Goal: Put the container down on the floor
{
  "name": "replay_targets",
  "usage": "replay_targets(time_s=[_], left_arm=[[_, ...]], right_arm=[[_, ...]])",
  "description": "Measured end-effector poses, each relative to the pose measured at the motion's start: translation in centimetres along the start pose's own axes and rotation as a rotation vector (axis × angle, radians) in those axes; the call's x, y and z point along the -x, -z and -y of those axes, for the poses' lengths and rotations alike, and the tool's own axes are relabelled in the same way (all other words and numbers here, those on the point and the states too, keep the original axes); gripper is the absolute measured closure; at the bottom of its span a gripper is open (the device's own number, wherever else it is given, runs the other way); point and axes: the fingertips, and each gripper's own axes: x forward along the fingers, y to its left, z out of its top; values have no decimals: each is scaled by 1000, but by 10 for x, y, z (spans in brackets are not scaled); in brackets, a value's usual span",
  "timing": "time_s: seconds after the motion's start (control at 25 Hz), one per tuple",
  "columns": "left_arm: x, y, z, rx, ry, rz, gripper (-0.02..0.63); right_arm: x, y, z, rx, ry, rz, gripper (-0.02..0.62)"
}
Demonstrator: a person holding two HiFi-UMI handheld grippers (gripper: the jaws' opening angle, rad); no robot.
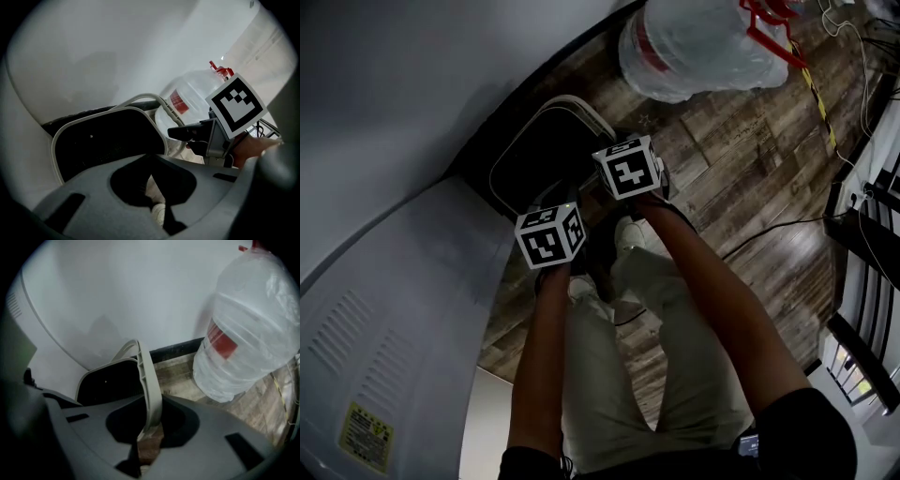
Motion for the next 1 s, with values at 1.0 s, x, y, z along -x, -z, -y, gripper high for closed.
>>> replay_targets(time_s=[1.0], left_arm=[[28,-21,38,-55,16,-14,592]], right_arm=[[54,30,10,-213,-31,-96,449]])
